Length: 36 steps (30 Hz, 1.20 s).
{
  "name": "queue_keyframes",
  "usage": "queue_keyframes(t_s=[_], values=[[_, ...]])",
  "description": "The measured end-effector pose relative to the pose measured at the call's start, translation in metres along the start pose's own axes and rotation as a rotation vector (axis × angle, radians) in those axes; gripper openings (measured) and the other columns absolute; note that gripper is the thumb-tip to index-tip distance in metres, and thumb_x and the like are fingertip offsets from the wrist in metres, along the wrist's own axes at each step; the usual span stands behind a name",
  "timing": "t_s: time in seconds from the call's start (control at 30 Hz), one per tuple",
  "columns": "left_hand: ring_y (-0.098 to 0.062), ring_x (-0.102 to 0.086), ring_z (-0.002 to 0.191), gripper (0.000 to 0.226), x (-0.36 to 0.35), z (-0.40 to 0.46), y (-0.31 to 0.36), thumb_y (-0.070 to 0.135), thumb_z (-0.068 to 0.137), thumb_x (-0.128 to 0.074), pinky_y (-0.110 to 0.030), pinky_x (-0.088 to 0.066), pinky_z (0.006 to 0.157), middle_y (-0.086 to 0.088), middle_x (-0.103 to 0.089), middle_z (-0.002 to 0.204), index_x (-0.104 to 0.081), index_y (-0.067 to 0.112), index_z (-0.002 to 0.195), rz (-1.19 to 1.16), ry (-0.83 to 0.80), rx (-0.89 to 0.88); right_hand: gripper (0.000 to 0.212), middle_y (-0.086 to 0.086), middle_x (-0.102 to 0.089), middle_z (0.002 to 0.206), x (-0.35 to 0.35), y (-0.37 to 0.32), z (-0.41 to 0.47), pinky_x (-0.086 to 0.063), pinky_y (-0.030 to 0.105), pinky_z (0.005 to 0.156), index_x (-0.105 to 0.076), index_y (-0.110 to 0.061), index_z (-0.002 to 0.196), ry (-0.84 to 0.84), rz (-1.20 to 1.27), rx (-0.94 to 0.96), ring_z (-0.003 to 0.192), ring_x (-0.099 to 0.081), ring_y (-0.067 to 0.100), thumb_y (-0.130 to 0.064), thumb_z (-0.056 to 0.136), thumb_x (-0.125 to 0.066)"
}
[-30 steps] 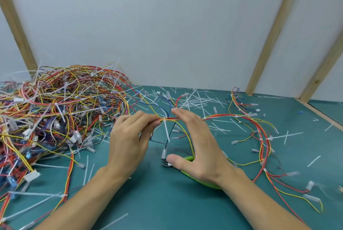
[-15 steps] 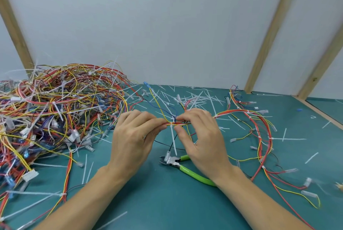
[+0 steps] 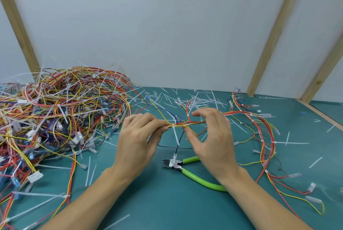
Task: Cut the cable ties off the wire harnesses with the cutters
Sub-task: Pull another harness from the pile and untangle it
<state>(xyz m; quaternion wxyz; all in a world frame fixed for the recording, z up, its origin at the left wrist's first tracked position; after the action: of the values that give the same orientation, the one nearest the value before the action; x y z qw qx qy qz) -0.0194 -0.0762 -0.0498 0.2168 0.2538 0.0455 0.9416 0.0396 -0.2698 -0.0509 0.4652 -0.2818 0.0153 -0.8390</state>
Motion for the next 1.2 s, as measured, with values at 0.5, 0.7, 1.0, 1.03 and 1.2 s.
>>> queue_keyframes(t_s=[0.5,0.7,1.0,1.03,1.2], values=[[-0.015,-0.055,0.077,0.018,-0.01,-0.001,-0.001,0.03,0.098,-0.06,-0.033,-0.041,0.081,0.011,-0.059,0.084,-0.074,0.021,0.095,-0.024,-0.025,0.009,0.031,-0.008,-0.059,0.112,0.008,0.011,0.002,-0.042,0.034,0.085,-0.064,-0.022,0.112,-0.024,-0.113,-0.016,0.102,-0.054,0.016,-0.038,0.087,-0.072],[-0.015,-0.057,0.079,0.021,-0.008,-0.001,-0.002,0.032,0.099,-0.057,-0.031,-0.039,0.083,0.011,-0.061,0.085,-0.074,0.021,0.095,-0.036,-0.028,0.04,0.037,-0.007,-0.059,0.114,0.006,0.012,0.002,-0.043,0.034,0.087,-0.064,-0.019,0.117,-0.075,-0.111,-0.059,0.105,-0.058,0.019,-0.028,0.084,-0.079],[-0.014,-0.057,0.079,0.022,-0.005,-0.001,-0.001,0.032,0.098,-0.057,-0.033,-0.04,0.082,0.011,-0.062,0.085,-0.075,0.02,0.094,-0.051,-0.032,0.086,0.041,-0.009,-0.057,0.118,0.008,0.01,0.002,-0.045,0.031,0.091,-0.06,-0.019,0.122,-0.069,-0.082,-0.087,0.11,-0.057,0.015,-0.019,0.085,-0.078],[-0.014,-0.057,0.079,0.023,-0.005,-0.001,-0.001,0.032,0.098,-0.057,-0.033,-0.04,0.082,0.011,-0.062,0.084,-0.075,0.019,0.094,-0.051,-0.031,0.087,0.041,-0.009,-0.057,0.118,0.008,0.01,0.002,-0.044,0.03,0.091,-0.06,-0.02,0.122,-0.068,-0.084,-0.084,0.11,-0.057,0.015,-0.019,0.085,-0.078],[-0.014,-0.056,0.079,0.024,-0.005,-0.001,-0.003,0.033,0.098,-0.056,-0.029,-0.038,0.083,0.012,-0.062,0.085,-0.075,0.02,0.094,-0.055,-0.04,0.097,0.043,-0.01,-0.056,0.119,0.008,0.011,0.003,-0.042,0.025,0.091,-0.059,-0.02,0.123,-0.081,-0.095,-0.091,0.11,-0.055,0.013,-0.019,0.085,-0.078]])
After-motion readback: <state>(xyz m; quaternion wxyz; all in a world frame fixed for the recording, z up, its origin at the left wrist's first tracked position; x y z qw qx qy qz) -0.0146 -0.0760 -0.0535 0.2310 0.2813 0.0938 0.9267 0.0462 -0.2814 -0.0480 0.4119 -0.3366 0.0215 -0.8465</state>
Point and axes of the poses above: each hand's wrist, its own z-axis towards the middle knuckle, its own x-axis out of the back of the hand, y = z × x, the point moved 2 cm from there along z, towards the middle knuckle
